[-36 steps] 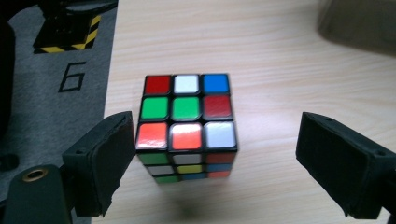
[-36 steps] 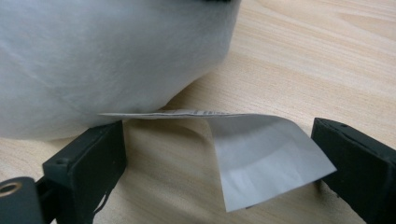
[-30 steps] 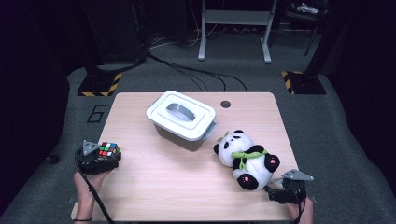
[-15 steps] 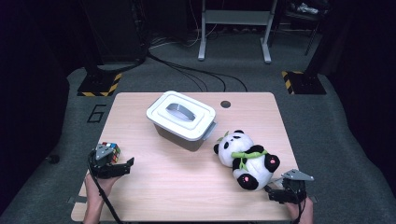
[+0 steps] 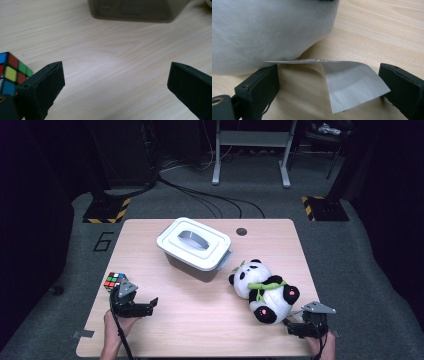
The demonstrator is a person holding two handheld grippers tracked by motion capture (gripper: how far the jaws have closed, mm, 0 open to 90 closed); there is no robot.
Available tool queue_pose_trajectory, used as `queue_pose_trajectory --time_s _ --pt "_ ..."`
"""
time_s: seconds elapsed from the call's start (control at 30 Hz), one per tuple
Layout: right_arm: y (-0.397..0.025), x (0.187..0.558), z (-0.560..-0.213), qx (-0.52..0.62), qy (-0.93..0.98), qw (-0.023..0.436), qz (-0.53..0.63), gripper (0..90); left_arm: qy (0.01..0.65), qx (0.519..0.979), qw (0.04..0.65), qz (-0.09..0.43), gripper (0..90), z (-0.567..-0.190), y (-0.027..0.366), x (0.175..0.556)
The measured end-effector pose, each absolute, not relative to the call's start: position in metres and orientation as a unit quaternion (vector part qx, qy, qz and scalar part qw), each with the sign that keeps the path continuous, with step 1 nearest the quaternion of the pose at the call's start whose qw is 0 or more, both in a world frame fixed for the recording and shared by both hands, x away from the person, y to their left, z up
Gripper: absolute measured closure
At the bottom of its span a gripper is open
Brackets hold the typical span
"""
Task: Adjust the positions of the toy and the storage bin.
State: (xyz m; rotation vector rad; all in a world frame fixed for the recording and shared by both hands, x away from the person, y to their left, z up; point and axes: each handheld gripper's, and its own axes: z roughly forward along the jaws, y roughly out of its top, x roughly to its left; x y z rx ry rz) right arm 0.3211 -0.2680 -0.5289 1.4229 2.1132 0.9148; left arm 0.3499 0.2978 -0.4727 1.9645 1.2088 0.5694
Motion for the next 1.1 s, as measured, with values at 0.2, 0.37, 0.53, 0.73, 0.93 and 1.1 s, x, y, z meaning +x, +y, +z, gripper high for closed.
queue_pose_trajectory --time_s 0.2,0.37,0.53,0.73,0.93,1.1 --pt "-0.268 0.321 -0.529 0.513 0.762 0.216 0.330 3.8 0.440 0.794 0.372 0.193 0.9 -0.477 0.276 0.348" --pt "-0.268 0.321 -0.529 0.513 0.763 0.216 0.330 3.8 0.419 0.808 0.374 0.179 0.4 -0.478 0.258 0.348" --pt "-0.268 0.321 -0.529 0.513 0.762 0.216 0.330 3.8 0.403 0.816 0.379 0.170 0.3 -0.479 0.241 0.348" --pt "-0.268 0.321 -0.529 0.513 0.762 0.215 0.330 3.8 0.378 0.825 0.389 0.158 0.3 -0.477 0.222 0.347" --pt "-0.268 0.321 -0.529 0.514 0.762 0.215 0.331 3.9 0.349 0.836 0.399 0.143 0.2 -0.474 0.196 0.347" --pt "-0.269 0.321 -0.529 0.514 0.761 0.213 0.333 3.9 0.328 0.844 0.404 0.128 0.2 -0.475 0.175 0.346"
